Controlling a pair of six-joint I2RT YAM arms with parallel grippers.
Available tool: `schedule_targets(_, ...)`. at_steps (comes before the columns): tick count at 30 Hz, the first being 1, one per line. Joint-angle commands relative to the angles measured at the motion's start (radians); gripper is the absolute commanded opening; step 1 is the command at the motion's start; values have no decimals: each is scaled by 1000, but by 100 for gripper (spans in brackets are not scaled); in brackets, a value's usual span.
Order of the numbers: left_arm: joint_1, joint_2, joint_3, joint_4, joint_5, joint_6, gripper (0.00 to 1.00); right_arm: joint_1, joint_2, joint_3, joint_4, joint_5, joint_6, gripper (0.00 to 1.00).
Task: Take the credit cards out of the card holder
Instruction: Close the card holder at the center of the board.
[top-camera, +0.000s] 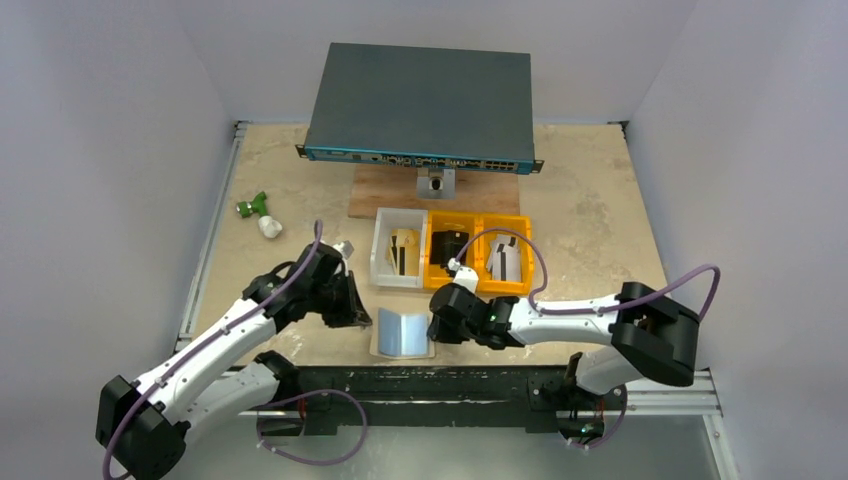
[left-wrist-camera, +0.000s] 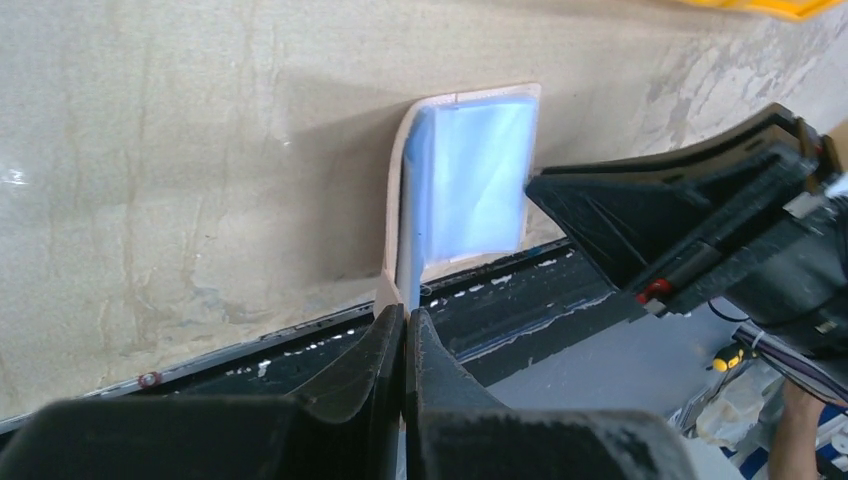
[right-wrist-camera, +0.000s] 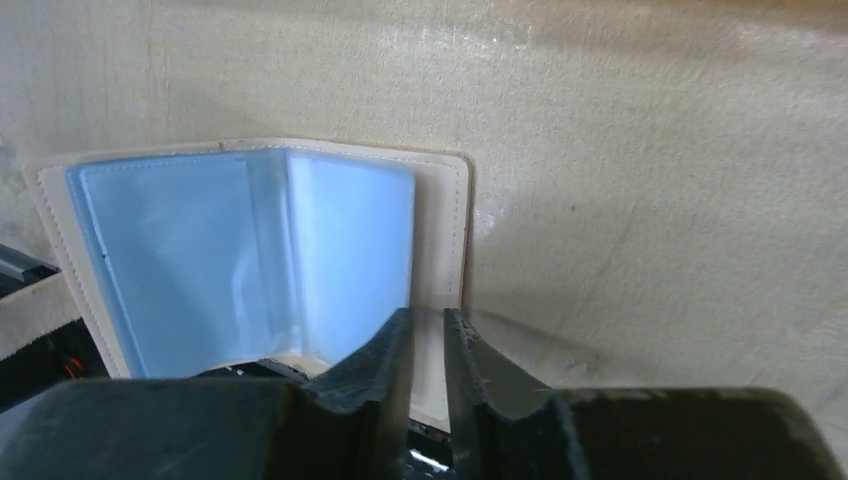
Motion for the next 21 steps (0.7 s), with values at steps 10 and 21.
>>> schedule_targets(10,-150,144,106,165,19,-125,0,-1,120,16,143,-74,22,2)
schedule_targets(21,-215,373,114,386,89,-163,0,-1,59,6,124,-59,26,1)
